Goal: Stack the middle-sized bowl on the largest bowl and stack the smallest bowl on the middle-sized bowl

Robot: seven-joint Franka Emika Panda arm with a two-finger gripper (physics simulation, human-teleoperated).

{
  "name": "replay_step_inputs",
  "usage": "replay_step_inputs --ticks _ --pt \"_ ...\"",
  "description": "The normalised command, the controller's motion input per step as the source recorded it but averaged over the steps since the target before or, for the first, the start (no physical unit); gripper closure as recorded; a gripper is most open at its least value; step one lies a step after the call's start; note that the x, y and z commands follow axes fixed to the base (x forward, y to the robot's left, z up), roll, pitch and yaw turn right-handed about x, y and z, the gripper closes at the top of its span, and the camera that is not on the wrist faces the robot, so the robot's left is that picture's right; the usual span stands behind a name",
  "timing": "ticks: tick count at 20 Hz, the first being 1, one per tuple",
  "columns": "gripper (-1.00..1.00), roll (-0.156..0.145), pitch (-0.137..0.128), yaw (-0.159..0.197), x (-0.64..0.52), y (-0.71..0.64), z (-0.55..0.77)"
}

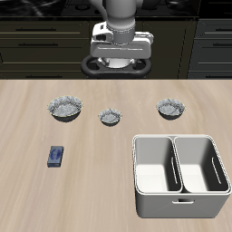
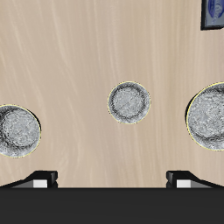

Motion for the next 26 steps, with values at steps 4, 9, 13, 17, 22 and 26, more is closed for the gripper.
replay_step_inputs --ticks 4,9,13,17,22,26 --pt "-1.00 0.040 -0.004 -0.017 -0.02 0.23 -0.03" --pt "-1.00 0.043 -0.004 -0.006 -0.02 0.36 -0.05" --pt "-1.00 0.032 -0.014 0.005 -0.04 0.36 -0.06" --pt "-1.00 0.019 0.014 0.016 -0.03 0.37 -0.07" --pt "-1.00 0.000 -0.001 0.020 0.02 0.27 -0.09" --pt "-1.00 -0.024 0.009 0.054 0.08 0.33 -0.15"
